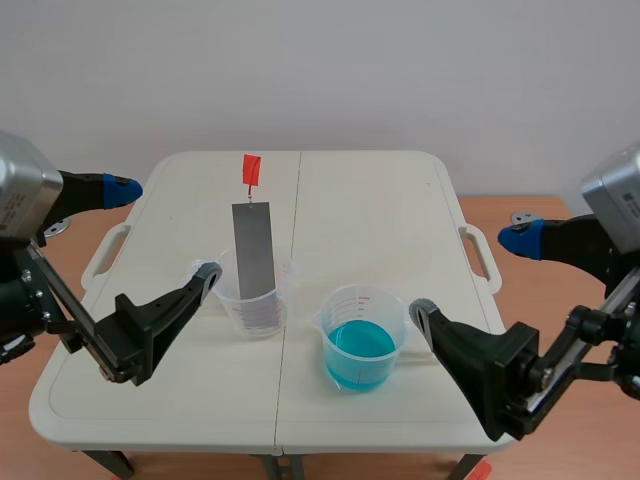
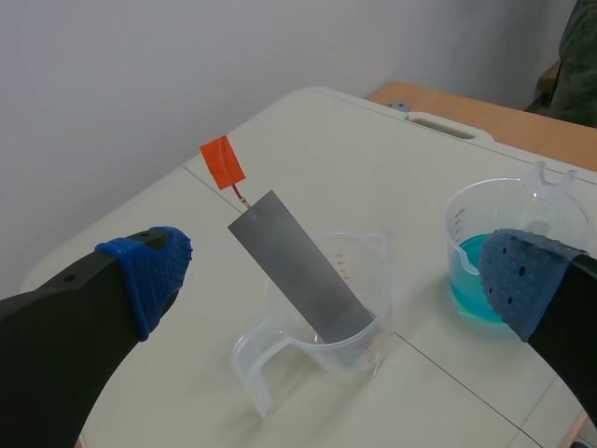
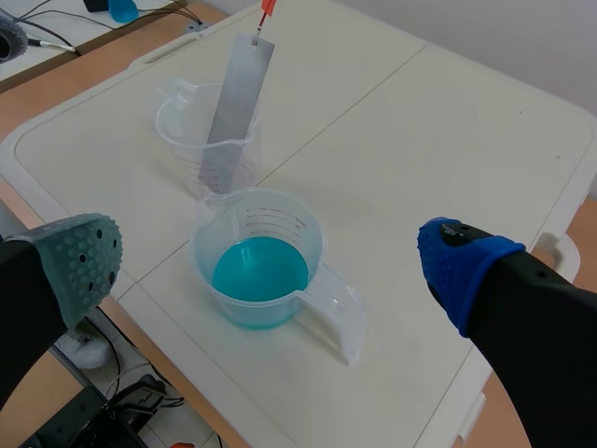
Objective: Hold the metal plate by the orange handle, dip it into the blue solution, take it out and point at it, then put the plate back in the beaker on the left.
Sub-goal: 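Return to the home posture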
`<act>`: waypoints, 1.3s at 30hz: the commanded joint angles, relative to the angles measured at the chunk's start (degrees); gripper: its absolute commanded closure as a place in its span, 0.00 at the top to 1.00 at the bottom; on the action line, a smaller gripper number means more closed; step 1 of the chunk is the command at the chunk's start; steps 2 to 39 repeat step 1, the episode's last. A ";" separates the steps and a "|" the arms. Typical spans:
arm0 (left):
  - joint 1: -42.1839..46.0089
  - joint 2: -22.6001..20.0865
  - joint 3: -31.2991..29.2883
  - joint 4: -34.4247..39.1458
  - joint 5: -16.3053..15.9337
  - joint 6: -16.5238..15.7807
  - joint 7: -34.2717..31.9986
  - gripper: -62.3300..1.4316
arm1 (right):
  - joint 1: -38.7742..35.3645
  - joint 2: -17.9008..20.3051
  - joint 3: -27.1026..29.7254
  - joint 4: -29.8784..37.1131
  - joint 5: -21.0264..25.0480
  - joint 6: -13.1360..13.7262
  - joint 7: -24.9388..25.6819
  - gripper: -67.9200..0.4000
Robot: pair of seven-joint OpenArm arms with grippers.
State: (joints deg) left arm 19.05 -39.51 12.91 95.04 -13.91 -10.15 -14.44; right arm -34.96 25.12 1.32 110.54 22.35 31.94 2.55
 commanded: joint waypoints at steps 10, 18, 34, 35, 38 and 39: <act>-0.33 -0.02 -0.20 1.14 -0.33 0.07 -0.55 1.00 | 0.70 0.39 0.57 1.22 0.55 -0.04 0.59 0.98; -0.33 -0.02 -0.20 1.14 -0.33 0.07 -0.55 1.00 | 0.70 0.39 0.57 1.22 0.55 -0.04 0.59 0.98; -0.33 -0.02 -0.20 1.14 -0.33 0.07 -0.55 1.00 | 0.70 0.39 0.57 1.22 0.55 -0.04 0.59 0.98; -0.33 -0.02 -0.20 1.14 -0.33 0.07 -0.55 1.00 | 0.70 0.39 0.57 1.22 0.55 -0.04 0.59 0.98; -0.33 -0.02 -0.20 1.14 -0.33 0.07 -0.55 1.00 | 0.70 0.39 0.57 1.22 0.55 -0.04 0.59 0.98; -0.33 -0.02 -0.20 1.14 -0.33 0.07 -0.55 1.00 | 0.70 0.39 0.57 1.22 0.55 -0.04 0.59 0.98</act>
